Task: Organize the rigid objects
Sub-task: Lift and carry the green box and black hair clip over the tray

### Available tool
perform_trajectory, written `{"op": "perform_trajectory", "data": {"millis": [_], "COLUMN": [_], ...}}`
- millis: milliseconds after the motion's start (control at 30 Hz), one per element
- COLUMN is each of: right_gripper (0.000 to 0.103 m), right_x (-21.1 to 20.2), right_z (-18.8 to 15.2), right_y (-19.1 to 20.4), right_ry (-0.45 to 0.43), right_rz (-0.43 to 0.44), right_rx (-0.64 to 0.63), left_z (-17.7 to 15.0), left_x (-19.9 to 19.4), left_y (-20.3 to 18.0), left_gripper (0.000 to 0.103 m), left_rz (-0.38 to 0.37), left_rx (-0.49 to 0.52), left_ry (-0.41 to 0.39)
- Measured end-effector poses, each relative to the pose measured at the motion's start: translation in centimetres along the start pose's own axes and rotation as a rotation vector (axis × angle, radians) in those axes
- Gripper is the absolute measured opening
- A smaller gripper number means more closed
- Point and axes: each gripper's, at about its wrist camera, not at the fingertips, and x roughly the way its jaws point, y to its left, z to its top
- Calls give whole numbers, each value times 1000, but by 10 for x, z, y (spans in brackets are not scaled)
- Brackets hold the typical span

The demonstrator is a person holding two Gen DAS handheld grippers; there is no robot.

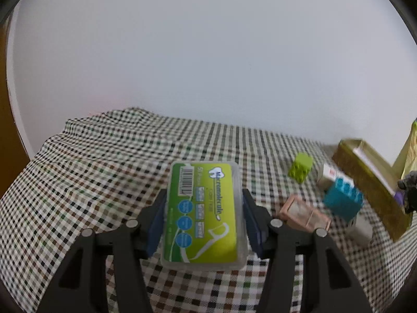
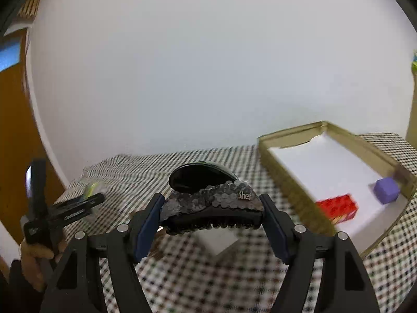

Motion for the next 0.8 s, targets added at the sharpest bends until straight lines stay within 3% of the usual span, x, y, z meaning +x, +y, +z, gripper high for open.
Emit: {"op": "perform_trajectory", "data": {"millis": [367, 600, 800], "right_gripper": [74, 74, 74], "right_x": [-10, -30, -36], "right_z": [28, 45, 54], "right_y": [-61, -104, -140], "right_ry": [-106, -193, -195], "right_rz": [-157, -272, -346], "right_rx": [-3, -5, -8], "left_z": [-1, -1, 3], "left_x": [-12, -13, -11], "left_y": [-33, -94, -162], "left_gripper": [54, 54, 54], "left_rz": [15, -55, -148], "left_rx": [-1, 81, 133], "left_ry": [-99, -112, -124]}}
